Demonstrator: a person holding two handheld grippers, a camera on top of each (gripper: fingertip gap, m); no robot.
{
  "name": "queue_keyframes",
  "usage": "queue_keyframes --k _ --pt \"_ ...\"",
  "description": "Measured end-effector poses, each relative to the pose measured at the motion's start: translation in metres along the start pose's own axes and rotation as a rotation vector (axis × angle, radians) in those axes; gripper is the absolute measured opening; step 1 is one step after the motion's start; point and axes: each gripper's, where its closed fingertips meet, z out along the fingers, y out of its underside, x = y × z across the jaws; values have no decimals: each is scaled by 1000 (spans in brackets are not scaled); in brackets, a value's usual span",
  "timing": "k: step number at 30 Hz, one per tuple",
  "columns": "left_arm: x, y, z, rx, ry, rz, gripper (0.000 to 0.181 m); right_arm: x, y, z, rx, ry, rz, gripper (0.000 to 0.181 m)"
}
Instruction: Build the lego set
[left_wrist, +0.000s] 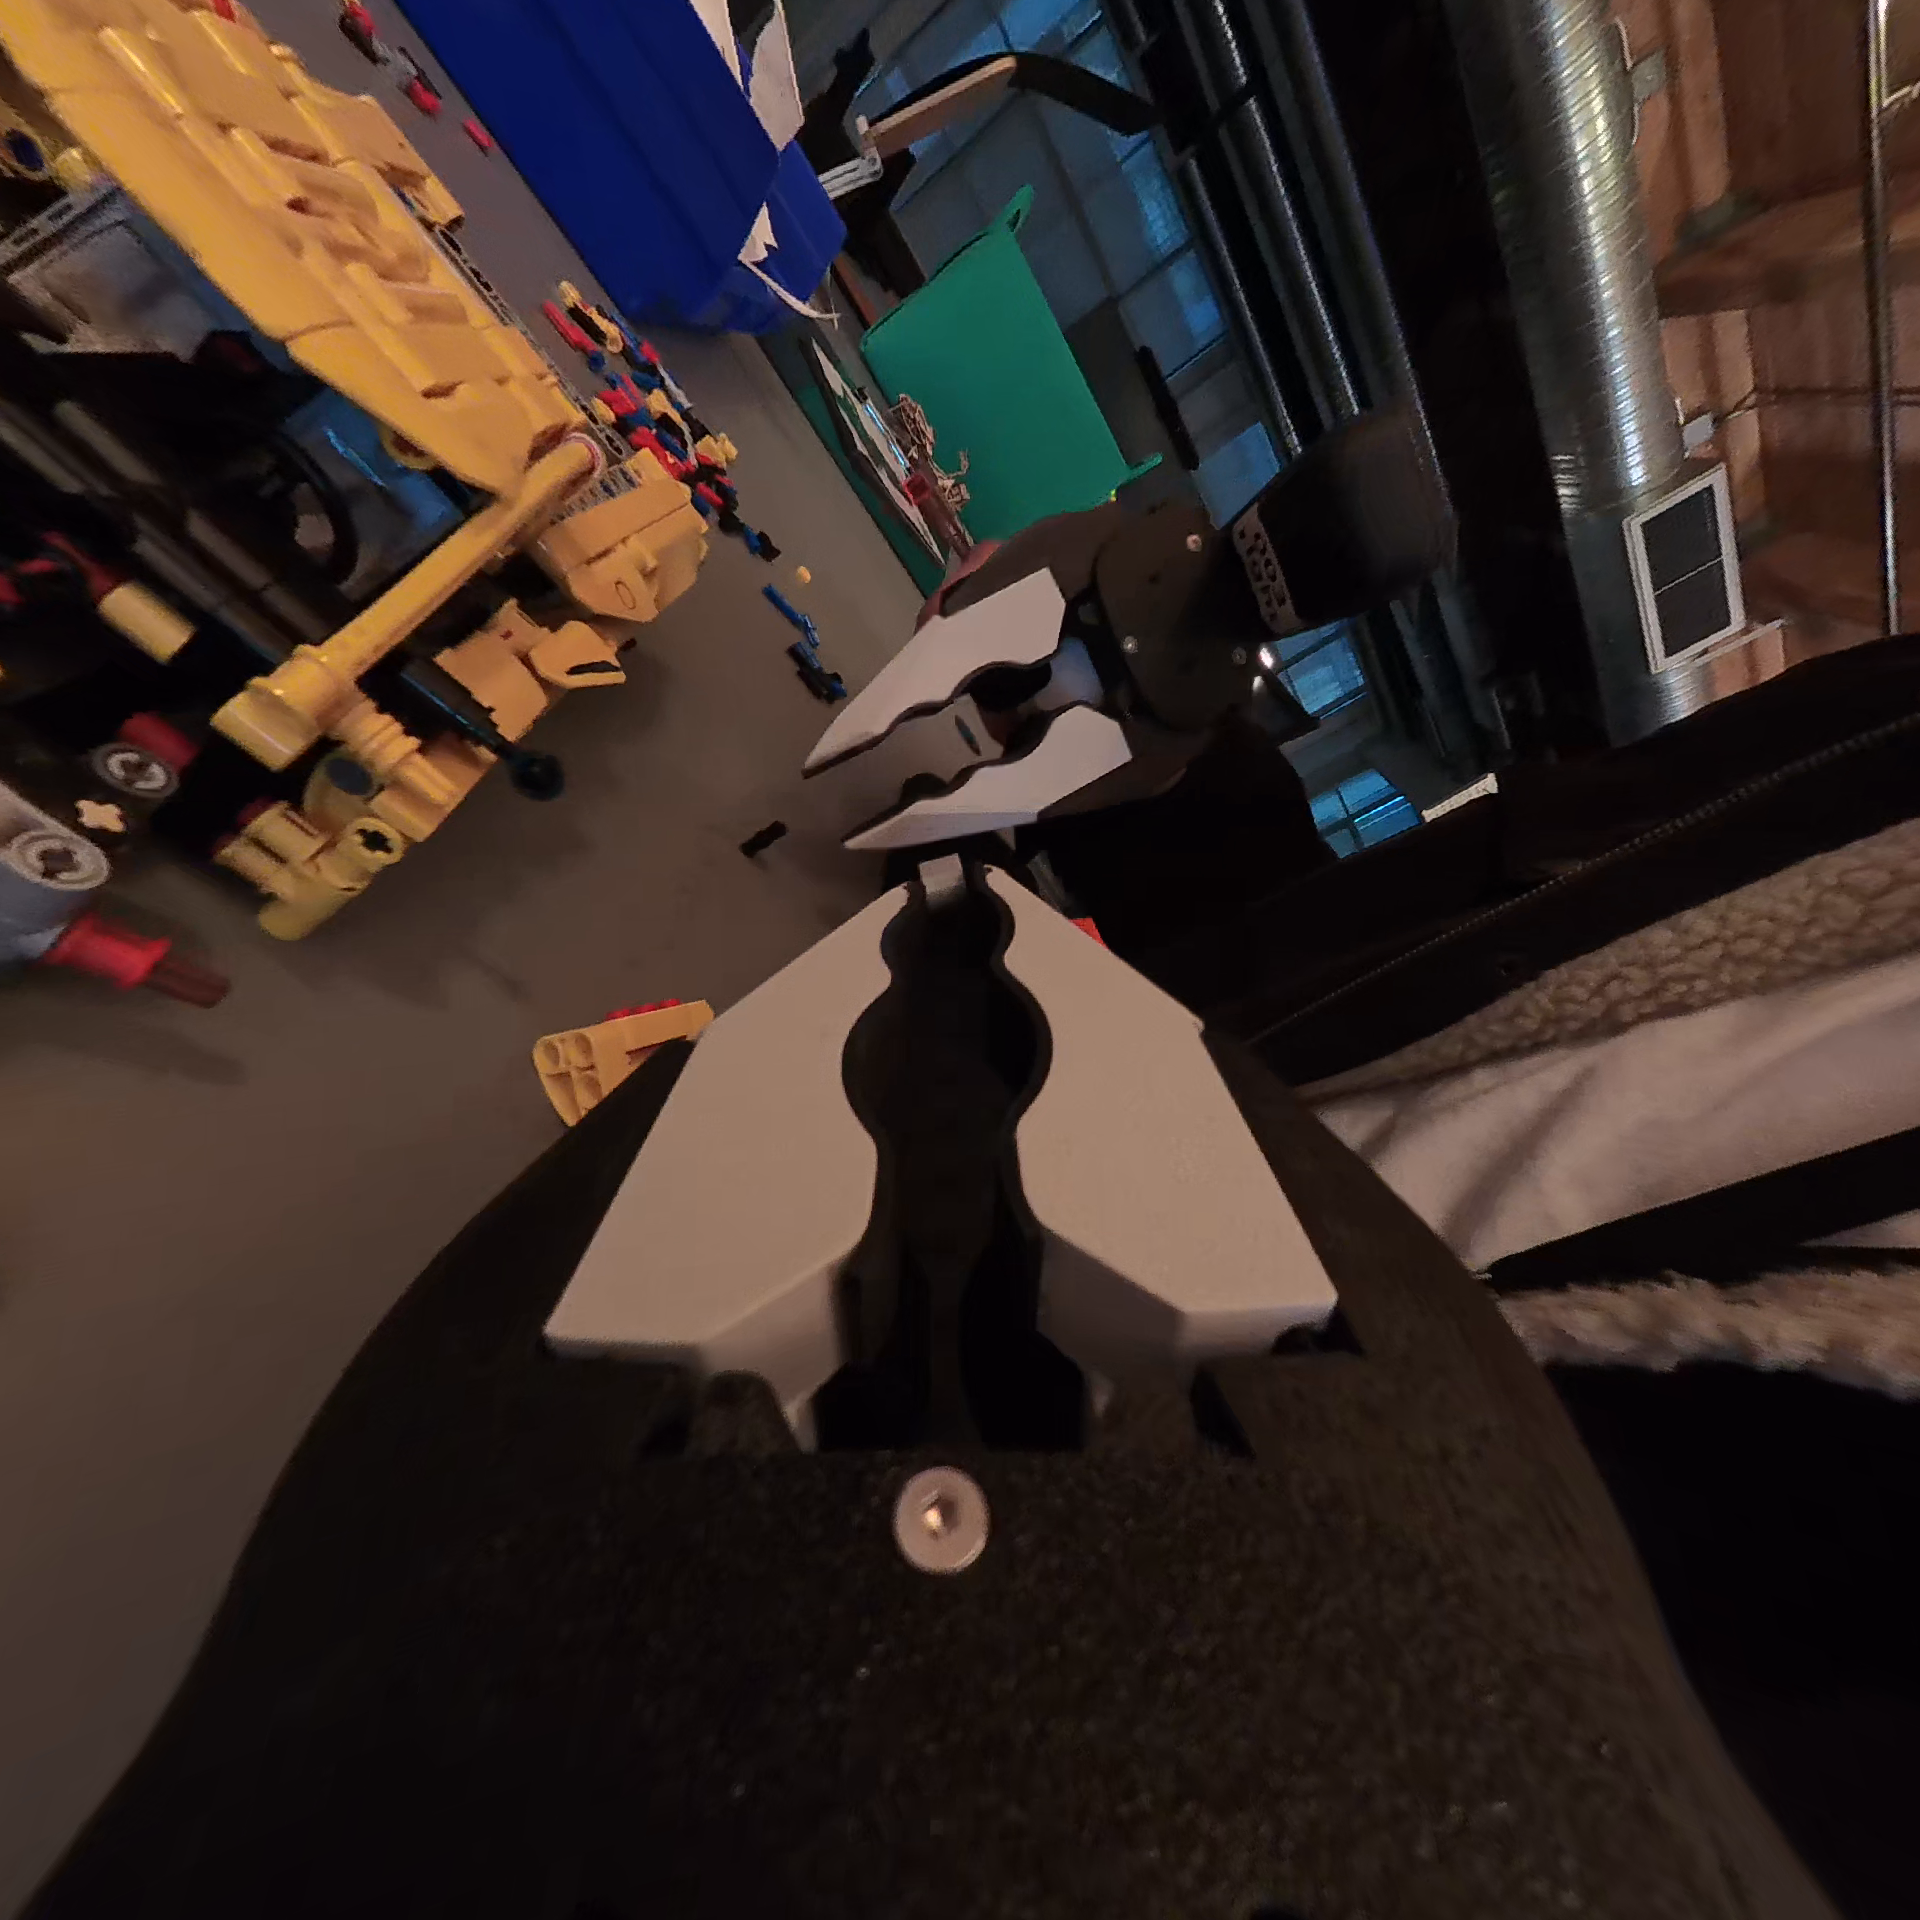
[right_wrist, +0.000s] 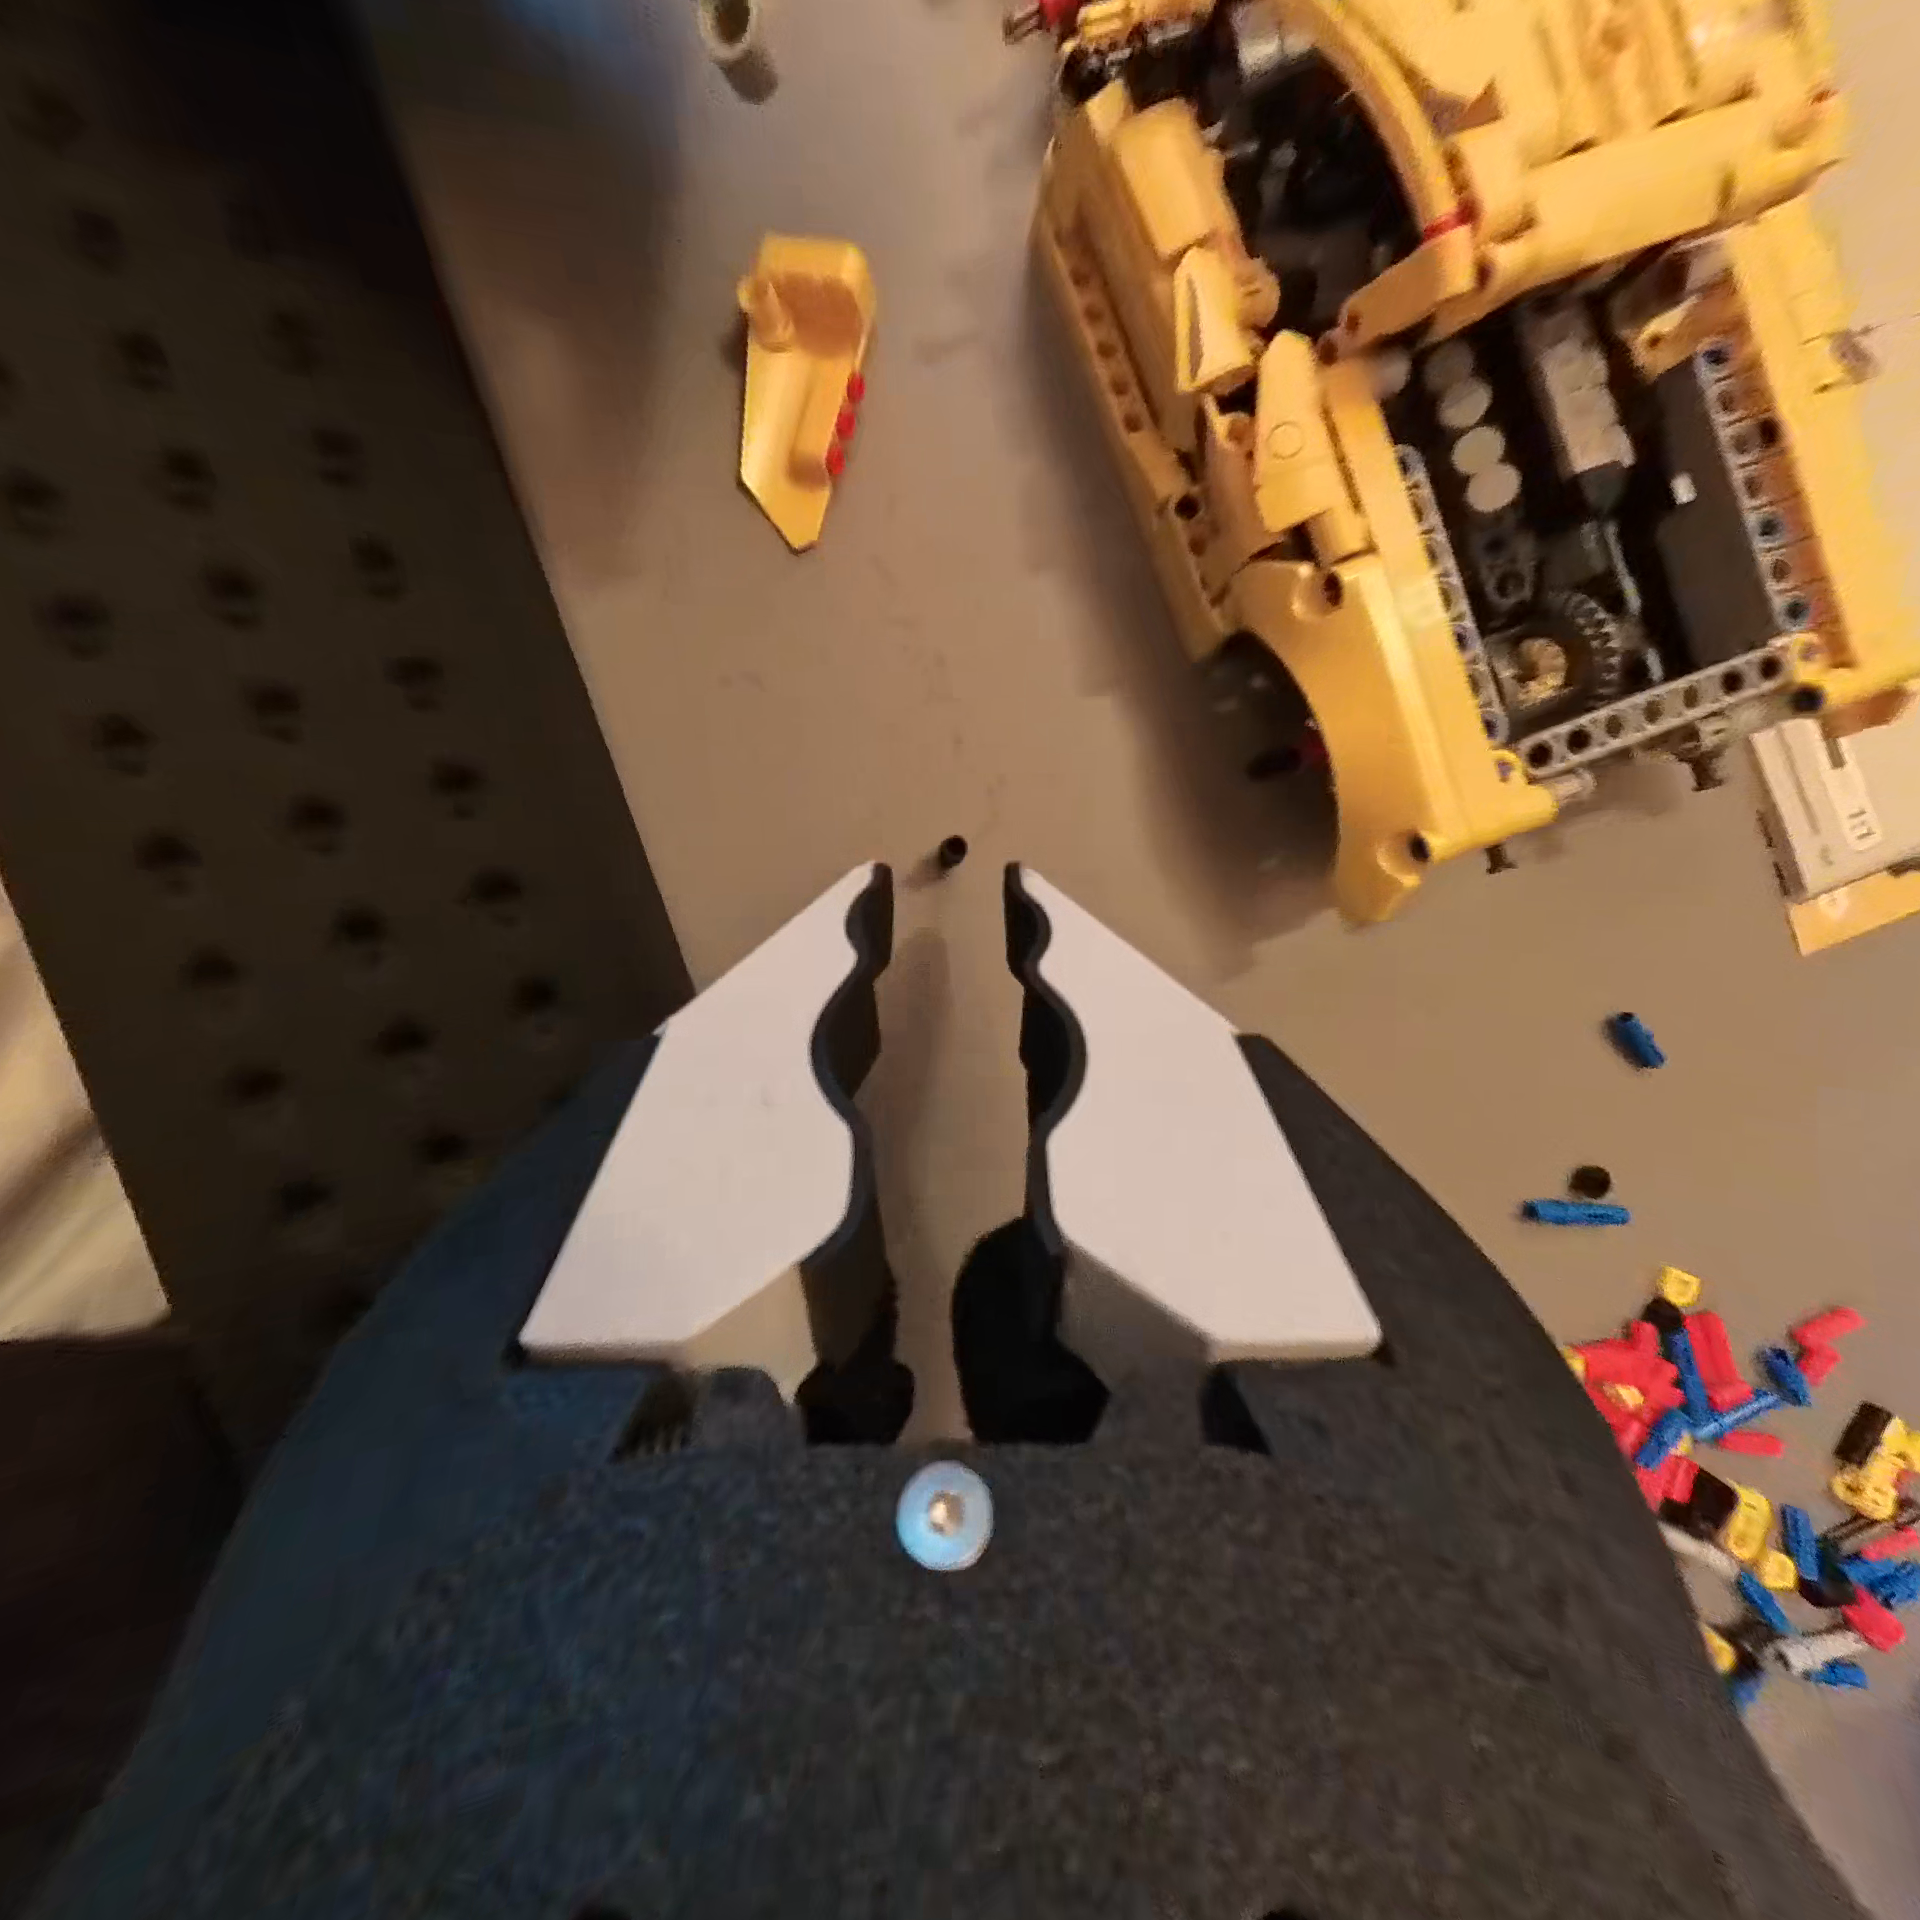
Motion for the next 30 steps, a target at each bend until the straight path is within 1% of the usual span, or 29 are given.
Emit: queue_keyframes --k 5,10,12,17,18,19,22,23,24,25,27,30 --pt "-2 -3 -3 18 -8 1 8 -1 4 17 -51 -47 23 18" --pt "-3 -2 -3 15 -13 2 8 0 2 18 -46 -49 12 11" --pt "-3 -2 -3 11 -11 1 8 -1 2 20 -50 -53 8 6" --pt "-5 -3 -3 22 -23 0 8 3 -2 18 -39 -47 20 3" --pt "-4 -5 -3 31 -20 -7 8 5 -12 14 4 -24 9 4" --pt "-5 -7 -4 45 -17 -19 8 4 -29 8 78 -18 3 4" --pt "-4 -13 -6 87 19 -66 7 -6 -102 -18 370 -2 3 3" --pt "-5 -14 -7 97 26 -78 7 -9 -120 -23 433 22 -1 4" --pt "-5 -15 -7 102 29 -85 7 -12 -132 -25 465 56 -16 4" --pt "-5 -16 -8 108 30 -87 7 -14 -139 -24 473 92 -36 4" --pt "-5 -17 -9 118 34 -91 7 -10 -139 -17 437 176 -68 4" --pt "-5 -19 -11 131 36 -99 7 -10 -132 -10 403 163 -50 4"
